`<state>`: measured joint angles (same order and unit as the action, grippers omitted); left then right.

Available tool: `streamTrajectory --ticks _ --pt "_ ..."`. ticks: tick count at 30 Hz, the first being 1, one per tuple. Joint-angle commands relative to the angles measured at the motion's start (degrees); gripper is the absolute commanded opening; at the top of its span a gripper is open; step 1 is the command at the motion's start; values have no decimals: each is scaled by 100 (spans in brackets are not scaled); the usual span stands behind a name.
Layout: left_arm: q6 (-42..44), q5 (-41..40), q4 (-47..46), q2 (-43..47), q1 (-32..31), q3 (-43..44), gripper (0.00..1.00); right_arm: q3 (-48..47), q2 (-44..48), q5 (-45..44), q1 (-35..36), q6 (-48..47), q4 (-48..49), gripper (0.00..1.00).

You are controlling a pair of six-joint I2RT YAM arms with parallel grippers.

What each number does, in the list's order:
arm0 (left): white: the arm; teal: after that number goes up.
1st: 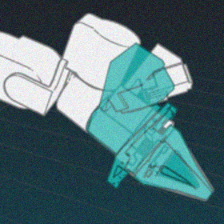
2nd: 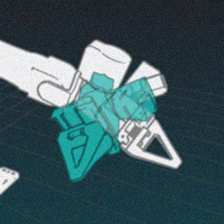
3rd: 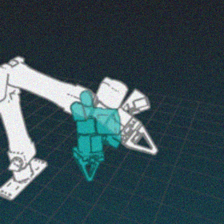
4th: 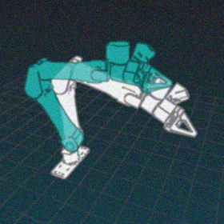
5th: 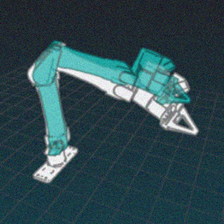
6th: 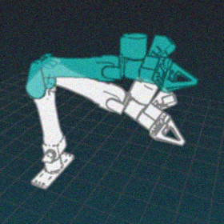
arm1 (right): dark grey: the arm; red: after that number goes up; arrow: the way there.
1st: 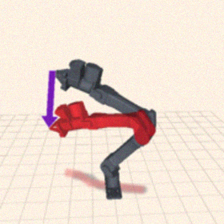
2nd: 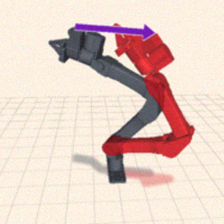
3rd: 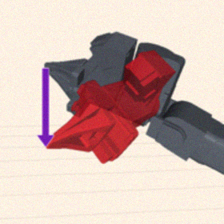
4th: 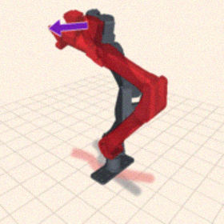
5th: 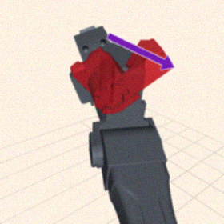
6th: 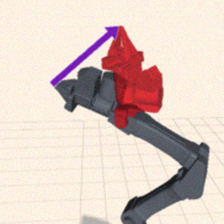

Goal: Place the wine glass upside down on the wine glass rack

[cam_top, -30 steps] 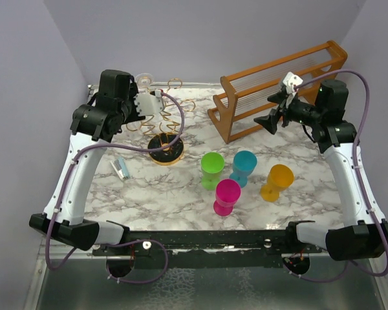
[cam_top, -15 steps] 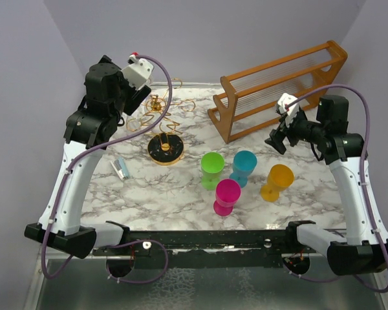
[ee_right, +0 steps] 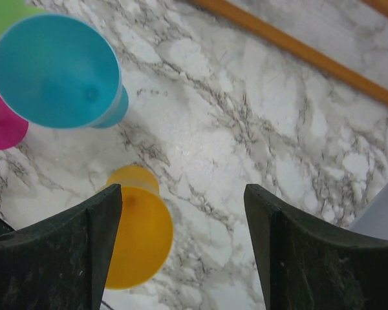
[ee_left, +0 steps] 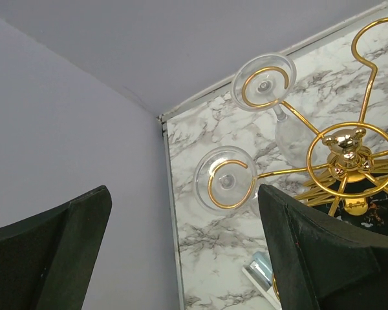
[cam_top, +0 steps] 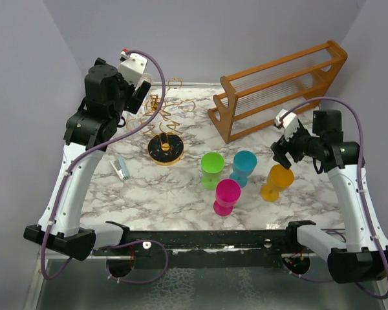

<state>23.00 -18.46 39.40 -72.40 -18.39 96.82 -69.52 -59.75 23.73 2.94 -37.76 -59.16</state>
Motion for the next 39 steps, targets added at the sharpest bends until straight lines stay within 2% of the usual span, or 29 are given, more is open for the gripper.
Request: streamTrajectory --ticks 1,10,20,29,33,39 --pt "-240 184 -18 140 -11 230 99 230 169 -741 -22 143 -323 73" --pt "-204 224 32 62 -13 327 99 606 281 -1135 -19 207 -658 47" --pt "-156 198 11 60 -7 318 99 1116 80 -1159 -21 225 -347 35" --pt "-145 281 -65 7 -10 277 99 1162 -19 -796 -17 102 -189 2" --pt "-131 248 -118 11 -6 281 99 813 19 -1223 -19 4 -127 1" --pt "-162 484 -141 52 -7 284 99 108 243 -2764 -22 -144 600 1"
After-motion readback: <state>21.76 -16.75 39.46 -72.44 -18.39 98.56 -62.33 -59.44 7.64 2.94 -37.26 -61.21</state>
